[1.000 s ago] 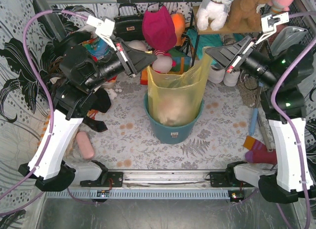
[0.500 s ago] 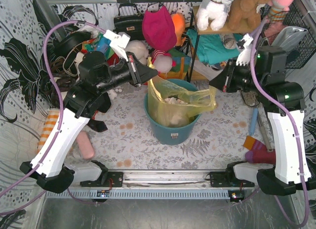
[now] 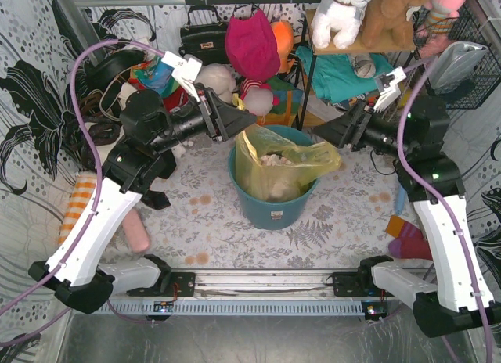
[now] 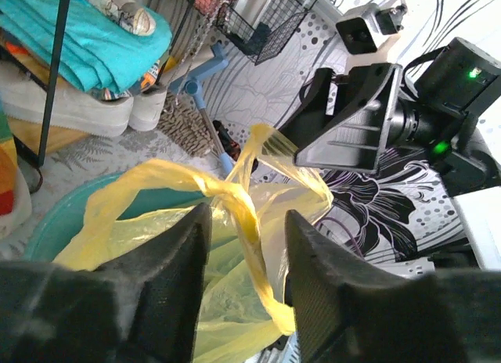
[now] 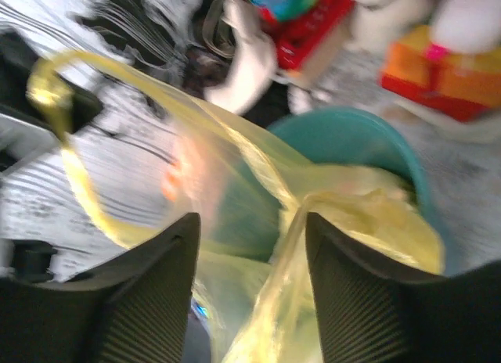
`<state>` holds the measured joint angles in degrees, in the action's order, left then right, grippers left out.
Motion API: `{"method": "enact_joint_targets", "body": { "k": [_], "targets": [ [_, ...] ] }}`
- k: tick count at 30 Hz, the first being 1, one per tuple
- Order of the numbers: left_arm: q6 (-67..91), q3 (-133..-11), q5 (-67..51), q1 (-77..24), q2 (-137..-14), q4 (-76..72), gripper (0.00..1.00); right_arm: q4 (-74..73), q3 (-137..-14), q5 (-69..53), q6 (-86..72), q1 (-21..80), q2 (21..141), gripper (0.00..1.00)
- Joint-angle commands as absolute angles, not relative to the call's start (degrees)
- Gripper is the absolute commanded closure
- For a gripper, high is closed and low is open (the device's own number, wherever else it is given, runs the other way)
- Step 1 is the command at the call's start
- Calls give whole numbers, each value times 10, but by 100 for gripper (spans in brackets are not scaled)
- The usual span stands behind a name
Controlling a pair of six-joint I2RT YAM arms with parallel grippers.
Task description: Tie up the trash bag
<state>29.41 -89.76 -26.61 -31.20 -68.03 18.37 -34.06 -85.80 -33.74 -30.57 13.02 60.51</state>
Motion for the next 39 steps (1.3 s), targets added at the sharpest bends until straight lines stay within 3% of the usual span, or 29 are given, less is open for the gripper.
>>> {"method": "enact_joint_targets", "body": {
  "k": [1,5,13,16,20,24,39],
  "targets": [
    [318,-886,-292,-315,-675,90,44,37,-762,-432,-499,134,568,38],
    [327,-859,-289,-315,-670,67,36,126,-714,-440,-550,134,571,33],
    [355,-828,-305,-315,-677,32,38,182,-673,-458,-578,134,590,32],
    [358,-825,-308,-315,-675,31,38,93,-701,-436,-521,134,582,30],
    [352,-826,-301,-315,-668,49,37,-170,-791,-364,-401,134,581,28],
    [346,-827,-295,-315,-662,66,37,-280,-828,-347,-357,134,582,25],
    [346,-818,-293,-315,-658,78,36,-280,-821,-357,-362,134,578,22]
  ]
}}
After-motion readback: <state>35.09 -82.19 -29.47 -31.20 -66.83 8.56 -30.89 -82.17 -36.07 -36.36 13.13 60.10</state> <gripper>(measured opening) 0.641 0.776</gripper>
